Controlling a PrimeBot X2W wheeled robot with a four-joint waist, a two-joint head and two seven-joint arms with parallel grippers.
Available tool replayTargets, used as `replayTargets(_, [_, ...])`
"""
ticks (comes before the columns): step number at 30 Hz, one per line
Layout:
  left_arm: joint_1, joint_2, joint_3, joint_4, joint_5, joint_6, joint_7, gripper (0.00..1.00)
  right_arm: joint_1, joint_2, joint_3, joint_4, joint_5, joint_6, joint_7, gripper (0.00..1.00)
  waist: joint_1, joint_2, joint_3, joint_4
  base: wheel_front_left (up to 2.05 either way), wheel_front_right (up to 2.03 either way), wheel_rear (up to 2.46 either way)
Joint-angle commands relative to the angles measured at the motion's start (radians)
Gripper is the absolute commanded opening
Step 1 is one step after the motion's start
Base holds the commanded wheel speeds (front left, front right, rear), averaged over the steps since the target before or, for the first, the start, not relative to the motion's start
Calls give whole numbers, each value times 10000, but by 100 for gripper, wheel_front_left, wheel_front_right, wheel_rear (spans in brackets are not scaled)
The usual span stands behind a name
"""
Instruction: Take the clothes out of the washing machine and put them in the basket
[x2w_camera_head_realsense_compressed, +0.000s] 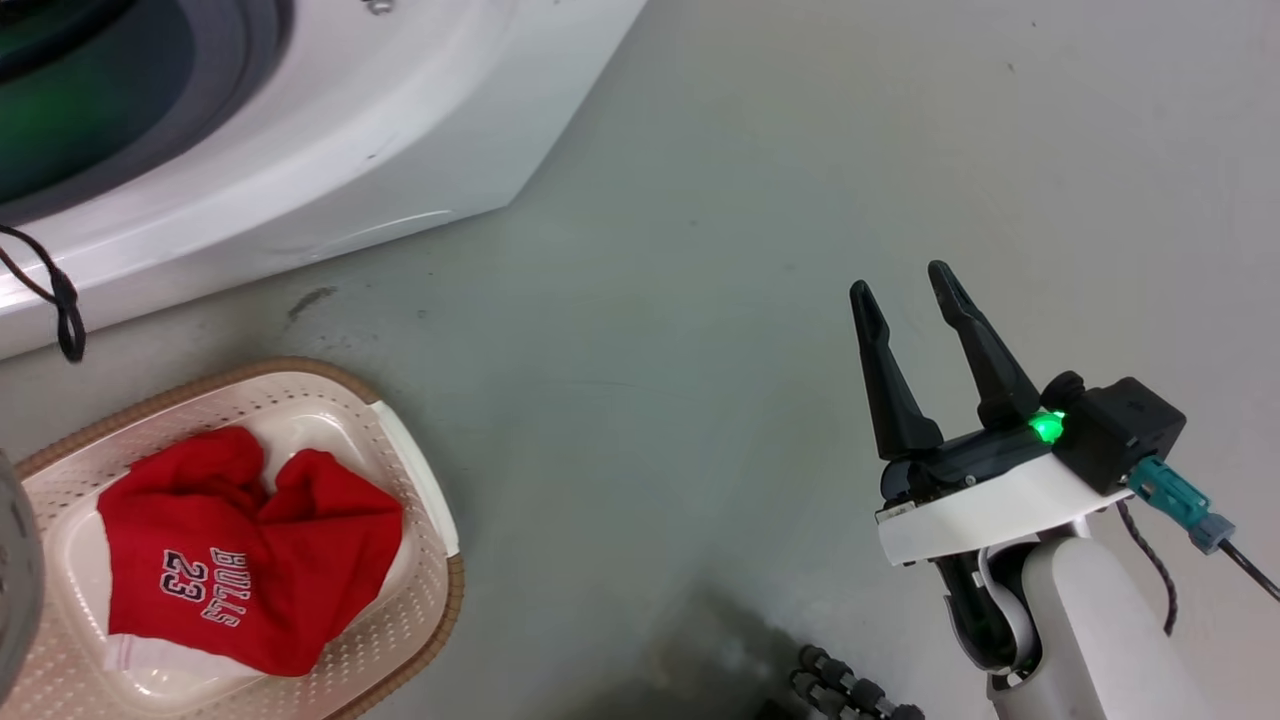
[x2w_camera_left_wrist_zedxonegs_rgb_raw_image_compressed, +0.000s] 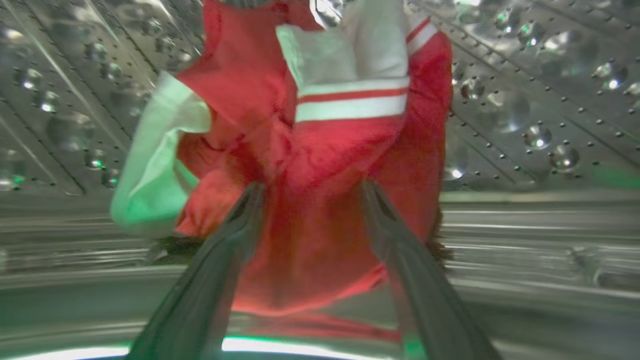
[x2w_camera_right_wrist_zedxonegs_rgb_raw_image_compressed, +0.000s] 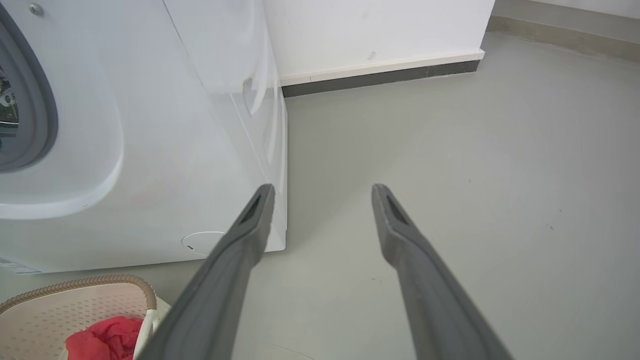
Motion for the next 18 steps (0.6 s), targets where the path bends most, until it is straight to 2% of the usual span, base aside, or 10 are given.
replayTargets(1, [-284, 92, -78, 32, 52, 148, 471, 100, -197, 14, 66, -38, 66, -7, -20, 100, -2, 0, 161, -204, 0, 0, 0])
replayTargets(10, [-872, 446, -444, -245, 269, 637, 2842, 100, -107, 14, 345, 19, 282, -7, -21, 100, -2, 0, 447, -601, 0, 0, 0])
replayTargets(11, [-844, 509, -450, -283, 266, 726, 3013, 91, -118, 14, 373, 22, 304, -7, -21, 100, -2, 0, 466, -629, 0, 0, 0])
replayTargets(12, [-797, 555, -449, -305, 244, 768, 3200, 49, -134, 14, 399, 25, 320, -7, -21, 100, -2, 0, 478, -658, 0, 0, 0])
replayTargets(13, [-732, 577, -433, -402, 208, 817, 3286, 30, -143, 14, 424, 31, 330, -7, -21, 100, -2, 0, 479, -684, 0, 0, 0])
replayTargets(14, [-662, 597, -448, -541, 217, 886, 3324, 0, -150, 14, 439, 35, 349, -7, -21, 100, -2, 0, 481, -704, 0, 0, 0])
replayTargets(18, [-339, 727, -539, -1138, 346, 1093, 3215, 0, -181, 14, 484, 76, 426, -7, -22, 100, -2, 0, 446, -727, 0, 0, 0])
